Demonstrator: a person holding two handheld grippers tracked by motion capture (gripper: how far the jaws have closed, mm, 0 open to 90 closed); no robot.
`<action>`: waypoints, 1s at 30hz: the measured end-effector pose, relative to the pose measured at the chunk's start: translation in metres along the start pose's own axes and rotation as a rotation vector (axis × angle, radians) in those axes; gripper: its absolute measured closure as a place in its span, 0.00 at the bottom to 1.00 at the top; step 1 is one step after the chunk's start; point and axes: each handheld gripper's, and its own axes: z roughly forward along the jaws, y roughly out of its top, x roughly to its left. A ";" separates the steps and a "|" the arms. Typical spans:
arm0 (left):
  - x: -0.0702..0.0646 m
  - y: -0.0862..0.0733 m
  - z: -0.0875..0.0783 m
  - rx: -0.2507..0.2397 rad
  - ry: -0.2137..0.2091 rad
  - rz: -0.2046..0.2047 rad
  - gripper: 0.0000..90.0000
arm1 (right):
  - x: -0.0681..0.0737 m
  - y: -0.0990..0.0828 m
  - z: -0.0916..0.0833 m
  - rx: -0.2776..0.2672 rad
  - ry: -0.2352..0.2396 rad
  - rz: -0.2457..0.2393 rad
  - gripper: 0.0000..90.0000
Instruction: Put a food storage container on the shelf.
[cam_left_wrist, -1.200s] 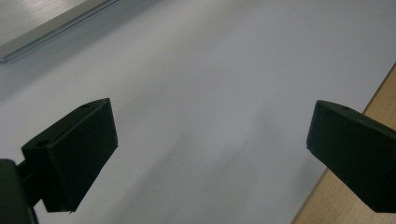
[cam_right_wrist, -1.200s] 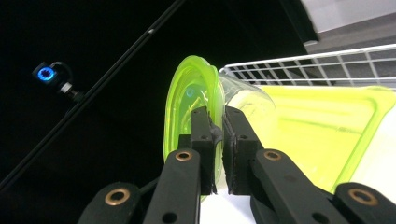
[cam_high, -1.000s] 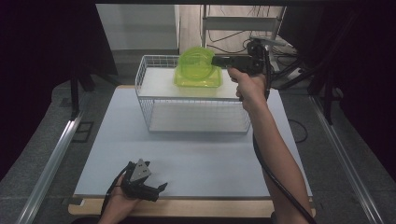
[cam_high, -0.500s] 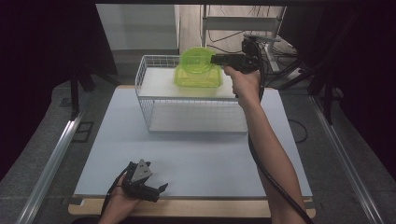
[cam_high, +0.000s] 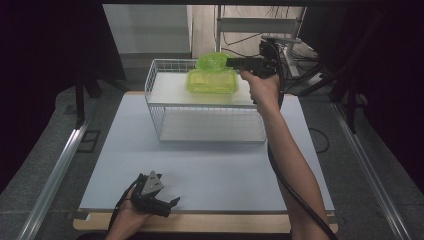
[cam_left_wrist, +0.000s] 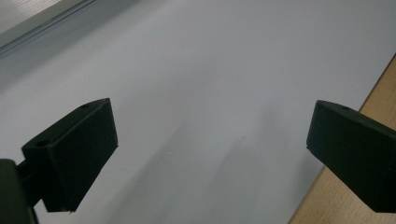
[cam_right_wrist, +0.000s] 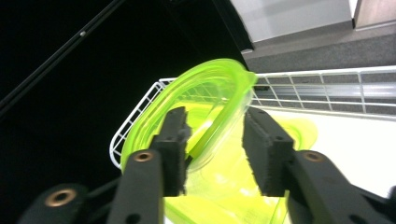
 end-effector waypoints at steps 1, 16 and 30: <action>0.000 0.000 0.000 0.000 -0.001 -0.001 0.02 | 0.000 0.000 0.000 0.005 0.001 -0.006 0.56; -0.002 0.000 0.002 0.011 0.000 0.011 0.02 | 0.001 -0.012 -0.013 0.008 -0.011 -0.088 0.37; -0.001 0.000 0.001 0.013 -0.002 0.011 0.02 | 0.006 -0.019 -0.022 0.007 -0.003 -0.132 0.42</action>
